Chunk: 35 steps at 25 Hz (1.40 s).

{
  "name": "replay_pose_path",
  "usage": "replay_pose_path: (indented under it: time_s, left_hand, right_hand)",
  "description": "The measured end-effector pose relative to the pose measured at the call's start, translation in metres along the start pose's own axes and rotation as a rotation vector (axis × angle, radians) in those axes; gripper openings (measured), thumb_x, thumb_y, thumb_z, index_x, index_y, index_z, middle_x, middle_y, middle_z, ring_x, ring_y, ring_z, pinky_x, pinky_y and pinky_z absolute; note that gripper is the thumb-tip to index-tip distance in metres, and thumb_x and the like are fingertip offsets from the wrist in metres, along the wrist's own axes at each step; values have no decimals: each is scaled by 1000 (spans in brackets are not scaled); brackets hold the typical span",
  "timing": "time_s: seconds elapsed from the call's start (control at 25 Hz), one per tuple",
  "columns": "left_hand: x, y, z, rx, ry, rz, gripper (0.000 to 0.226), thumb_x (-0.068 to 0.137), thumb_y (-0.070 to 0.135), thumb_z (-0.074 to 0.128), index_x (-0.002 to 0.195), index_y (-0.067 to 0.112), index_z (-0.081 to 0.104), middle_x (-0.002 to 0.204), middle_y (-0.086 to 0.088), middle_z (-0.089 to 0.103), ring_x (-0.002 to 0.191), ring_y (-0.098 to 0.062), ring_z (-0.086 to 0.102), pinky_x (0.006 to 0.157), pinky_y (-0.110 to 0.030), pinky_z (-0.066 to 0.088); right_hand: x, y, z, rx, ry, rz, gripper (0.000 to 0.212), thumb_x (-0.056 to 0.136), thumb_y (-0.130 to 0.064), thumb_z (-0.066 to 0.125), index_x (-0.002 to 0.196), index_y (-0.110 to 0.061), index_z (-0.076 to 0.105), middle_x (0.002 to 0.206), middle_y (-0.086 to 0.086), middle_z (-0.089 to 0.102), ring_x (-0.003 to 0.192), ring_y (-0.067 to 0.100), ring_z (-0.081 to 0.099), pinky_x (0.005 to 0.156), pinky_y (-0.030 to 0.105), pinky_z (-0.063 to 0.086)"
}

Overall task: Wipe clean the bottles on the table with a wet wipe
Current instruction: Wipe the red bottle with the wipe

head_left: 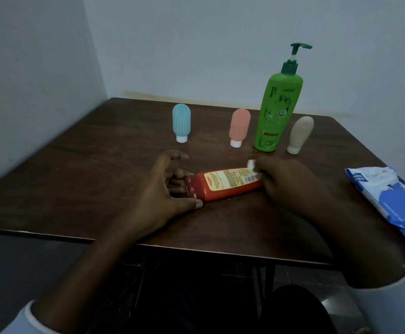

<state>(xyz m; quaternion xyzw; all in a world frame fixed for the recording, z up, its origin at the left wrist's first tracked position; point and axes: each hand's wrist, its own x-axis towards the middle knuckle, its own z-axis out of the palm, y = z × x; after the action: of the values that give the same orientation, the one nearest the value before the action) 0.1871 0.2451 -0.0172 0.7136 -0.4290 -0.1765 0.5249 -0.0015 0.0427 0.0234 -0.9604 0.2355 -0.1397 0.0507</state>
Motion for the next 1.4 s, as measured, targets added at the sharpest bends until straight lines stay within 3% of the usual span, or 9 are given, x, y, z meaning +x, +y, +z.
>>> replay_pose_path:
  time_s: [0.2, 0.44, 0.56, 0.68, 0.84, 0.96, 1.12, 1.28, 1.4]
  left_hand:
    - [-4, 0, 3, 0, 20, 58, 122, 66, 6, 96, 145, 63, 22, 114, 2, 69, 107, -3, 69, 86, -24, 61]
    - [-7, 1, 6, -62, 55, 99, 132, 61, -5, 95, 146, 65, 23, 103, -5, 67, 96, -16, 74, 85, -36, 65]
    - [-5, -2, 5, -147, 70, 74, 138, 59, -11, 94, 148, 63, 20, 99, -14, 70, 89, -22, 77, 81, -43, 65]
    - [-2, -5, 4, -188, 79, 75, 140, 59, -9, 95, 151, 60, 17, 93, -10, 75, 90, -21, 78, 84, -44, 65]
    - [-1, -3, 5, -113, 84, 84, 137, 60, -1, 97, 149, 64, 16, 95, -7, 72, 91, -21, 76, 85, -45, 64]
    - [-2, -2, 4, -117, 71, 101, 139, 60, -5, 96, 148, 66, 15, 97, -12, 73, 92, -25, 76, 84, -49, 64]
    - [-6, -1, 4, -151, 68, 97, 140, 60, -10, 94, 150, 64, 16, 93, -15, 72, 85, -29, 76, 80, -51, 64]
    - [-3, -2, 5, -116, 81, 105, 141, 58, -2, 96, 157, 53, 11, 94, -17, 71, 88, -30, 75, 82, -50, 63]
    - [-2, -3, 6, -94, 69, 128, 137, 63, -2, 94, 154, 57, 11, 94, -12, 71, 91, -25, 75, 84, -46, 64]
  right_hand:
    - [10, -12, 3, 44, -9, -9, 8, 97, -22, 54, 103, -27, 58, 108, 0, 70, 91, 18, 63, 73, 35, 50]
    - [26, -92, 17, 154, -111, -226, 20, 95, -20, 59, 114, -23, 56, 108, 3, 66, 99, 22, 63, 74, 30, 42]
    - [18, -107, 20, 109, -132, -237, 39, 94, -17, 62, 131, -22, 51, 135, 5, 58, 124, 25, 55, 92, 33, 45]
    - [-11, -100, 27, 90, -103, -293, 54, 97, -10, 54, 149, -19, 41, 157, 3, 39, 146, 19, 34, 119, 28, 28]
    - [-33, -95, 39, -97, 27, -372, 57, 72, -9, 81, 126, -14, 65, 132, 9, 65, 123, 25, 62, 103, 32, 36]
    - [-9, -110, 30, 70, -87, -281, 57, 91, -8, 63, 145, -17, 47, 151, 6, 47, 141, 24, 43, 115, 36, 38]
    - [23, -118, 25, 124, -58, -173, 35, 94, -19, 60, 128, -23, 52, 128, 5, 61, 118, 25, 58, 83, 30, 43]
    - [-12, -116, 31, 103, -83, -247, 59, 95, -8, 59, 150, -18, 40, 158, 4, 39, 146, 20, 36, 117, 27, 29]
    - [-27, -106, 41, 18, 28, -321, 61, 77, -2, 77, 134, -11, 59, 142, 10, 57, 133, 24, 54, 108, 28, 30]
